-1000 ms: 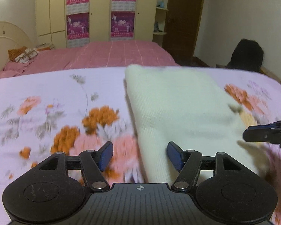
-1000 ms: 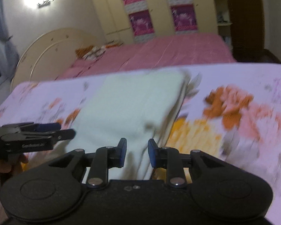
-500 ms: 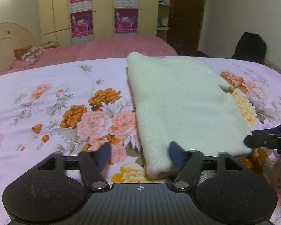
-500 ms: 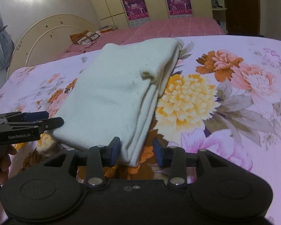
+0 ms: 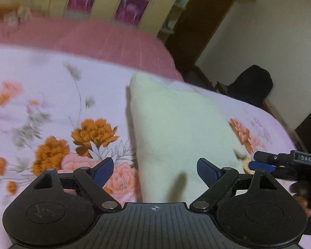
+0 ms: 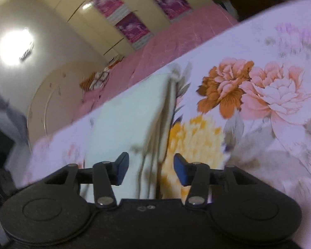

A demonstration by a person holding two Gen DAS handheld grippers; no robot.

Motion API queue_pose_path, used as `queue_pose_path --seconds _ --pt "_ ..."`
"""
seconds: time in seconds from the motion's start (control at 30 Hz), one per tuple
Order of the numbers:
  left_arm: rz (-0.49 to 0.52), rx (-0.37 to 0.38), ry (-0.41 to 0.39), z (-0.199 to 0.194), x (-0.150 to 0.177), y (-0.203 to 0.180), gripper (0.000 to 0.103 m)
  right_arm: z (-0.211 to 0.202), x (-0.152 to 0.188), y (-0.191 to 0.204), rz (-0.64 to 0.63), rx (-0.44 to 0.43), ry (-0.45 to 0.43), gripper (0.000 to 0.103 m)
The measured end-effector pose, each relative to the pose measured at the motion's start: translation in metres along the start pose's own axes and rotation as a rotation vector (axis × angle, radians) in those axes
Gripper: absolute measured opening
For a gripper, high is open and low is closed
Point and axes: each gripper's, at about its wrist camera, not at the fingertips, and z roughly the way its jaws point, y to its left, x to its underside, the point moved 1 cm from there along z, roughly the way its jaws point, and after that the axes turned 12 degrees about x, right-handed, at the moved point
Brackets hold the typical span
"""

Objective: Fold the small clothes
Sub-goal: 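Grasp the sweater stack end with both tools and lift it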

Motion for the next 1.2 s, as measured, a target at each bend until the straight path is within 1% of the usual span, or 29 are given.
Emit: queue_pose_path --seconds 0.03,0.13,0.23,0.4,0.47,0.53,0.63,0.7,0.77,0.83,0.93,0.97,1.0,1.07,1.13,1.17,1.2 --pt "-0.028 0.005 0.018 0.007 -0.003 0.008 0.072 0.009 -0.006 -0.004 0.028 -0.017 0.023 0.051" --pt "-0.105 0.057 0.047 0.022 -0.006 0.026 0.071 0.032 -0.015 -0.007 0.058 -0.064 0.074 0.050" --pt "-0.111 0.079 0.051 0.027 -0.010 0.029 0.072 0.053 -0.018 -0.010 0.095 -0.114 0.132 0.050" --pt "-0.095 0.087 0.067 0.037 -0.015 0.028 0.072 0.057 -0.018 -0.008 0.084 -0.118 0.123 0.051" --pt "-0.099 0.090 0.067 0.039 -0.020 0.028 0.072 0.061 -0.020 -0.007 0.085 -0.115 0.132 0.051" --pt "-0.097 0.094 0.069 0.041 -0.021 0.028 0.072 0.063 -0.023 -0.011 0.125 -0.149 0.145 0.053" --pt "-0.102 0.108 0.070 0.040 -0.025 0.033 0.072 0.068 -0.026 -0.020 0.190 -0.191 0.163 0.053" --pt "-0.109 0.112 0.065 0.041 -0.024 0.034 0.072 0.070 -0.025 -0.023 0.193 -0.193 0.167 0.052" --pt "-0.090 0.091 0.072 0.044 -0.025 0.031 0.071 0.072 -0.022 -0.015 0.138 -0.170 0.158 0.052" --pt "-0.074 0.071 0.084 0.049 -0.030 0.025 0.071 0.074 -0.021 -0.006 0.091 -0.167 0.151 0.052" --pt "-0.062 0.060 0.098 0.058 -0.031 0.013 0.070 0.077 -0.020 -0.004 0.071 -0.176 0.137 0.052" --pt "-0.050 0.052 0.103 0.060 -0.032 0.009 0.060 0.077 -0.020 -0.002 0.069 -0.177 0.136 0.052" --pt "-0.041 0.046 0.110 0.063 -0.032 0.005 0.055 0.076 -0.020 0.000 0.060 -0.172 0.136 0.052" --pt "-0.014 0.011 0.112 0.064 -0.035 -0.004 0.051 0.074 -0.021 0.004 0.042 -0.158 0.135 0.050" --pt "0.015 -0.012 0.113 0.064 -0.034 -0.010 0.049 0.074 -0.023 0.005 0.063 -0.161 0.144 0.049" --pt "0.024 -0.016 0.113 0.062 -0.034 -0.009 0.048 0.073 -0.023 0.005 0.085 -0.173 0.150 0.050" --pt "0.024 -0.014 0.111 0.061 -0.033 -0.009 0.048 0.071 -0.023 0.003 0.100 -0.192 0.150 0.054"
